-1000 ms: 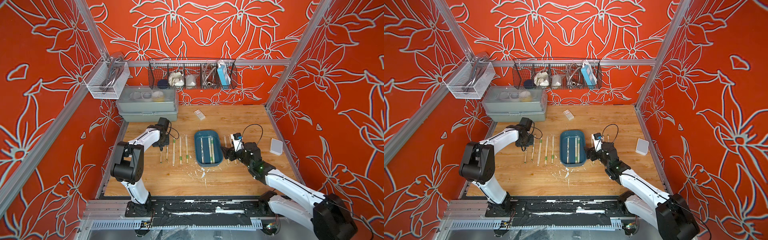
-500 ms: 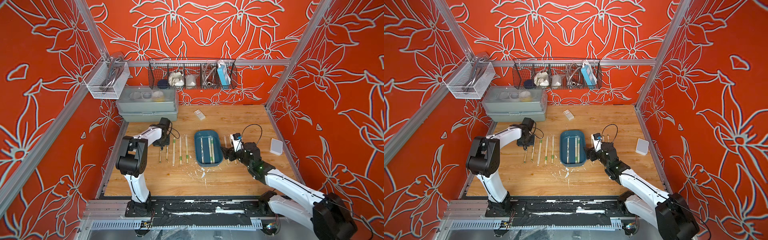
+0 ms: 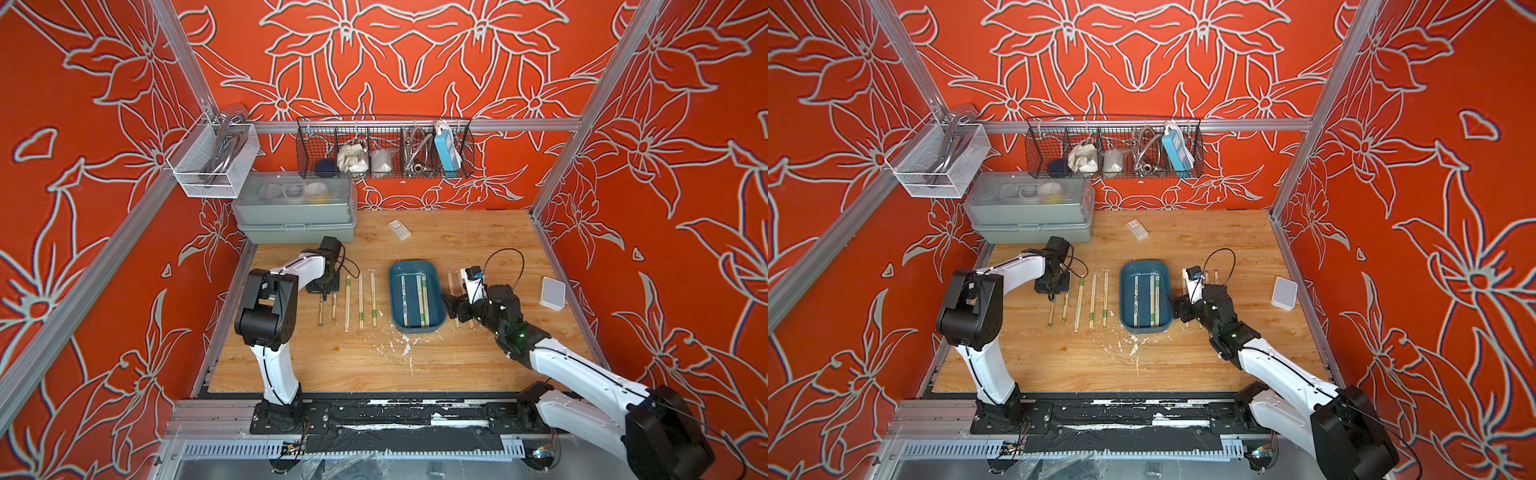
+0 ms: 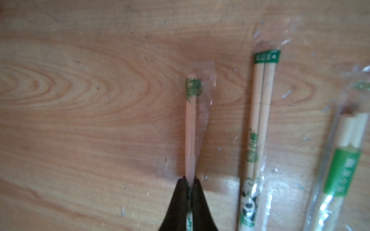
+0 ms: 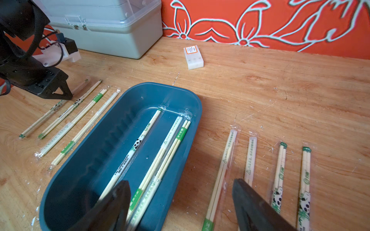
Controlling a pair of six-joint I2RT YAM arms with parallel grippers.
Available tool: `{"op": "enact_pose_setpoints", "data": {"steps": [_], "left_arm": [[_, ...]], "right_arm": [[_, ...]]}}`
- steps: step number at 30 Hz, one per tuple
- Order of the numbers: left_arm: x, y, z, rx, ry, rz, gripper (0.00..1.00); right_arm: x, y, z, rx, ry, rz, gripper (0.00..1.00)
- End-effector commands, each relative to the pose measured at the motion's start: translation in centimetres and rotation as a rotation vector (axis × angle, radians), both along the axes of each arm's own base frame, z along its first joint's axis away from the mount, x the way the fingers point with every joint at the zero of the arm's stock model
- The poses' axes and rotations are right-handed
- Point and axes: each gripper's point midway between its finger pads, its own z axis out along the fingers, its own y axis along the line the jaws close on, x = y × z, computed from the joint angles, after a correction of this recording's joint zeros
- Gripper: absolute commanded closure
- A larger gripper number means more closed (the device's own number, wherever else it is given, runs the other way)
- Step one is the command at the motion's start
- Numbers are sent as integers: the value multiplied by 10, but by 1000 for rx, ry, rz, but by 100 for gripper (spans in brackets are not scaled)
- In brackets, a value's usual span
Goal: Take the paired disposable chopsticks out of the storage box
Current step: Place the paired disposable chopsticks at the center of the board.
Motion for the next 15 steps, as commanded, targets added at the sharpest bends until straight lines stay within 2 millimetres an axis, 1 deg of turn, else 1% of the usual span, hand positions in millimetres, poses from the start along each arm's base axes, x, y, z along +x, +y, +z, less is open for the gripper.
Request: {"op": "enact_pose_setpoints", "data": {"steps": [1, 4, 6, 8, 9, 11, 13, 15], "left_arm": [[3, 5, -1, 16, 3, 6, 89], [3, 4, -2, 12, 3, 9, 84], [3, 4, -2, 11, 3, 12, 78], [2, 4, -2, 8, 3, 12, 77], [2, 4, -1, 8, 1, 12, 77], [2, 4, 2, 9, -7, 15, 73], [2, 3, 6, 4, -18, 13, 72], [2, 3, 13, -1, -36, 17, 67]], "right_arm": [[1, 2, 8, 4, -24, 0, 15], [1, 1, 8, 2, -25, -1, 16], [1, 1, 8, 1, -23, -2, 15], [1, 2, 8, 3, -24, 2, 15], [1, 2, 8, 4, -24, 3, 15], [1, 2, 8, 2, -23, 2, 15], [1, 2, 8, 4, -22, 5, 15], [1, 2, 8, 5, -22, 4, 15]]}}
